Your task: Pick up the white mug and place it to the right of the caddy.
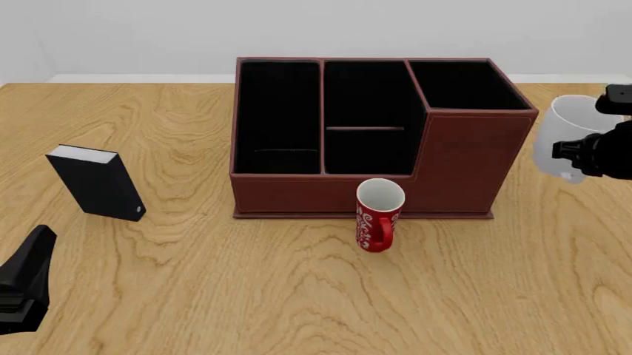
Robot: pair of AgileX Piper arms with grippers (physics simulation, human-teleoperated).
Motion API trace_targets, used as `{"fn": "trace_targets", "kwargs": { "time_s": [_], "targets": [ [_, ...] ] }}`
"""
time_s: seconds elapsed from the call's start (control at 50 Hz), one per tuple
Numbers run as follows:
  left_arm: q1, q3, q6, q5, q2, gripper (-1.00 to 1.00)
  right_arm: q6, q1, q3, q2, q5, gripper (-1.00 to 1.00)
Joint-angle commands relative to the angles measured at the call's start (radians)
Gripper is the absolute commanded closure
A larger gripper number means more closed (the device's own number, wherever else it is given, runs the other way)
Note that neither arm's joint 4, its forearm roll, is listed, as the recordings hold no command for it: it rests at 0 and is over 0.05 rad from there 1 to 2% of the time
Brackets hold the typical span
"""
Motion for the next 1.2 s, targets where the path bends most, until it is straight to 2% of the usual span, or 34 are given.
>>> {"fn": "trace_targets", "kwargs": {
  "time_s": [0.02, 0.32, 1.2],
  "targets": [
    [0.000, 0.000, 0.000, 0.000, 0.000, -1.00, 0.003, 0.009, 0.021, 0.005, -0.019, 1.00],
    [0.000, 0.000, 0.000, 0.000, 0.000, -1.00, 0.012, 0.048, 0.058, 0.016, -0.045, 1.00],
    [0.000, 0.000, 0.000, 0.000, 0.000, -1.00, 0.045, 0.048, 0.118, 0.139, -0.157, 1.00]
  ]
}}
